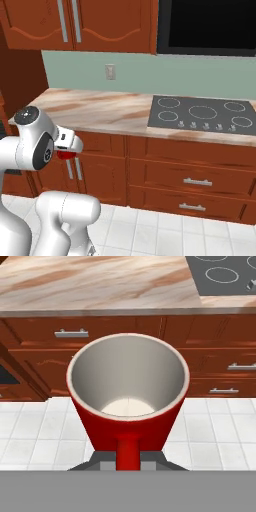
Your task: Pick the mug on the counter and place it in the cabinet with the handle facing the right, like the mugs already inside.
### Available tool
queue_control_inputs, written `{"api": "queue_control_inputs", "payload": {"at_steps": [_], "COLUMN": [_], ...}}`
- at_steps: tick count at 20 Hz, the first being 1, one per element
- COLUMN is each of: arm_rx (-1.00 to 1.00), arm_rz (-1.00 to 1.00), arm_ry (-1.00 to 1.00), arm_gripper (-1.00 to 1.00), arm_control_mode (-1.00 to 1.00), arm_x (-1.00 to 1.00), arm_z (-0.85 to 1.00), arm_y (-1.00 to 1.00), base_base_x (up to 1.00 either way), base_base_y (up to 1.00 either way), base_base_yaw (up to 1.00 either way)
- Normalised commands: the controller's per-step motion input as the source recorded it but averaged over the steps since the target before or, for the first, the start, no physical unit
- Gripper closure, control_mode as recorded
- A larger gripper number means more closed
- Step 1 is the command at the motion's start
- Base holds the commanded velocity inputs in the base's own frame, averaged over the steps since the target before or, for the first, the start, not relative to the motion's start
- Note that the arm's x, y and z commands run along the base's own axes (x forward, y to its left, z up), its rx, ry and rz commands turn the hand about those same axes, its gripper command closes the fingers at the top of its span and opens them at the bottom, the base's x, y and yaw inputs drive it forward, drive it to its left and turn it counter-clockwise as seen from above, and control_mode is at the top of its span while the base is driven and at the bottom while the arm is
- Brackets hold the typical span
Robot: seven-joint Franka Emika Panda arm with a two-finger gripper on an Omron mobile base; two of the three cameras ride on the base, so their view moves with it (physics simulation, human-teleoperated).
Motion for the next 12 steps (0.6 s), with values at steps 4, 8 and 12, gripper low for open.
{"api": "queue_control_inputs", "payload": {"at_steps": [4,8,12], "arm_rx": [0.00,0.00,0.00], "arm_rz": [0.00,0.00,0.00], "arm_ry": [0.00,0.00,0.00], "arm_gripper": [1.00,1.00,1.00], "arm_control_mode": [1.00,1.00,1.00], "arm_x": [0.00,0.00,0.00], "arm_z": [0.00,0.00,0.00], "arm_y": [0.00,0.00,0.00], "base_base_x": [-0.30,-0.31,-0.33], "base_base_y": [0.48,0.61,0.66], "base_base_yaw": [0.02,0.03,0.03]}}
